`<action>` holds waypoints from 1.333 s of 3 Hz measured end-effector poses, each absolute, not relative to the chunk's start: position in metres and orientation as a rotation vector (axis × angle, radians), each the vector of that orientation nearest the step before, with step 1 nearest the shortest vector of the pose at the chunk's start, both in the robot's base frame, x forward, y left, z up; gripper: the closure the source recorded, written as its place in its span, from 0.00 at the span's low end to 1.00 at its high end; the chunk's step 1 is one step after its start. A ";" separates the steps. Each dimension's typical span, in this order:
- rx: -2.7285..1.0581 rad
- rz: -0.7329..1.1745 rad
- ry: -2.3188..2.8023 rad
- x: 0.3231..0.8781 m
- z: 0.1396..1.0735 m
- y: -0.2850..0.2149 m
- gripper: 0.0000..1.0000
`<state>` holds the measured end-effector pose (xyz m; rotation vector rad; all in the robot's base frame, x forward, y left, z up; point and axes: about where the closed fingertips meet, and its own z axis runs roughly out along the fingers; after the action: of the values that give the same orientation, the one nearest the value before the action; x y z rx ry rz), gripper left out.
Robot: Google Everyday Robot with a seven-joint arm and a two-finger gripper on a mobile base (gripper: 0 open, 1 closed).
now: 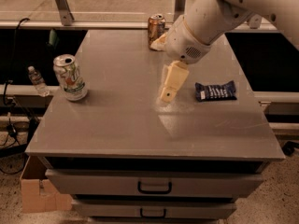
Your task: Move 7up can near rxbar blueberry
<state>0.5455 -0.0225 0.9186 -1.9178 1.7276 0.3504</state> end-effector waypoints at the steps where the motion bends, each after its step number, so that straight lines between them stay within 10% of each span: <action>1: -1.873 0.431 1.661 0.566 0.900 0.014 0.00; 4: -1.691 0.829 1.374 0.612 0.876 0.154 0.00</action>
Offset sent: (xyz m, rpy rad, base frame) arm 0.0794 0.1157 -0.0564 0.3584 0.0035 0.0717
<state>0.6120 0.1538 0.8759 -1.6907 1.3739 0.8290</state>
